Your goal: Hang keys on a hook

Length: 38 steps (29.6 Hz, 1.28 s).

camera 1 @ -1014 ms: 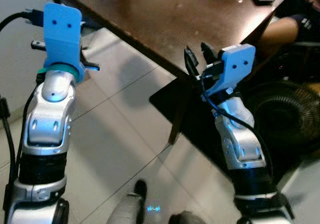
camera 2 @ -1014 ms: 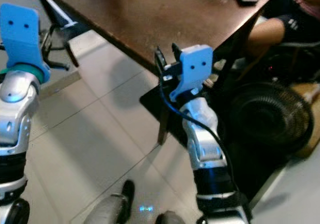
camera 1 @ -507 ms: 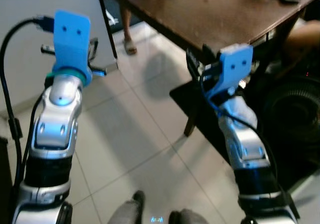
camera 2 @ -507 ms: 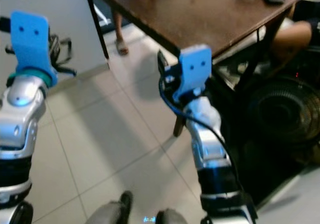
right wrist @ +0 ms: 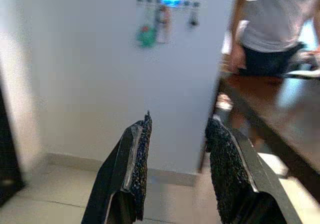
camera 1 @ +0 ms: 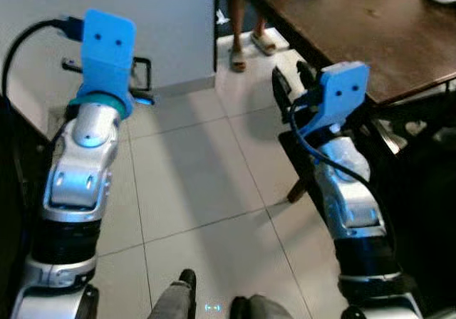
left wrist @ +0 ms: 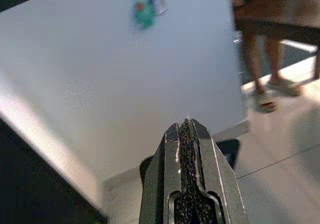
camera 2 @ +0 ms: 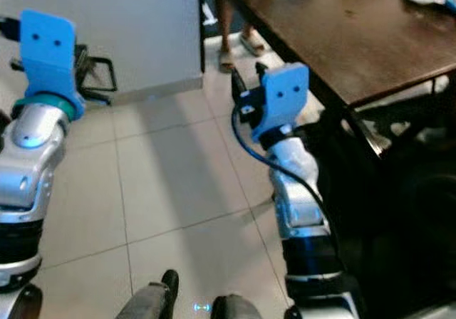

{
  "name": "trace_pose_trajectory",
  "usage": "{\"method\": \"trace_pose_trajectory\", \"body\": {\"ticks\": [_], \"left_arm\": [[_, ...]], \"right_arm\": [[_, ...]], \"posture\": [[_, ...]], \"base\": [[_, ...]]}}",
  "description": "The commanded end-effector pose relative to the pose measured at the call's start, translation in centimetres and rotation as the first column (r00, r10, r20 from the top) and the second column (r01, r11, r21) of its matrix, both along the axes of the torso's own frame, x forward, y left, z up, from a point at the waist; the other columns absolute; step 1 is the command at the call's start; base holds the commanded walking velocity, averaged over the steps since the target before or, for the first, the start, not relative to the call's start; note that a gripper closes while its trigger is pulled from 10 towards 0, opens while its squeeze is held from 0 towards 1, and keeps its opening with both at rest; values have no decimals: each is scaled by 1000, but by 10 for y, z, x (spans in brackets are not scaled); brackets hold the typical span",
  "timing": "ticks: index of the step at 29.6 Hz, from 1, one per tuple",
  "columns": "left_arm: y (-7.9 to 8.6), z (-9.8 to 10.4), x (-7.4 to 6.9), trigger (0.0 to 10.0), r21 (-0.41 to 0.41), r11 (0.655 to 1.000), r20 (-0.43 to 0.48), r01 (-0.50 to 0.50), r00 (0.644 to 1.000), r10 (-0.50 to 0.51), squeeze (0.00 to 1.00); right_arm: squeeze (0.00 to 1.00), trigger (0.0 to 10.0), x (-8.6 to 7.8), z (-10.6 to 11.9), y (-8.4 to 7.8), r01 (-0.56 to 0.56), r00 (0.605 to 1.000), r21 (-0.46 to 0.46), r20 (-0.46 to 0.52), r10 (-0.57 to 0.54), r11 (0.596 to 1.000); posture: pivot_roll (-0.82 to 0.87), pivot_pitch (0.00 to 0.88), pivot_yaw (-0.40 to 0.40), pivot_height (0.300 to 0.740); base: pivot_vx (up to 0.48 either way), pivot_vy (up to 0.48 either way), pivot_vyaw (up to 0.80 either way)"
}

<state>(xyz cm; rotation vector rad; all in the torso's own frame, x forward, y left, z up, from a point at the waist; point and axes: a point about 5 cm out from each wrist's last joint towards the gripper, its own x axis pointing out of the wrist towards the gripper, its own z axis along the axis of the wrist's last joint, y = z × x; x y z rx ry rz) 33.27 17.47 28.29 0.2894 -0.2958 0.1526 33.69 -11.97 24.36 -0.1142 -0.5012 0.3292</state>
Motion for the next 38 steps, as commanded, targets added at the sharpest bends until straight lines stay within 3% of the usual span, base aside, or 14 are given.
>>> {"method": "trace_pose_trajectory", "body": {"ticks": [1,38], "left_arm": [[1,0,-1,10000,9,1000,8,-7,1000,7,0],[-2,0,0,10000,16,1000,17,8,1000,-8,0]], "right_arm": [[0,10000,0,-3,-2,3,1000,-1,-9,-3,1000],[0,10000,-1,0,-5,8,1000,50,11,-9,999]], "posture": [[77,128,95,740],[77,130,101,740]], "base": [[326,0,775],[388,0,21]]}}
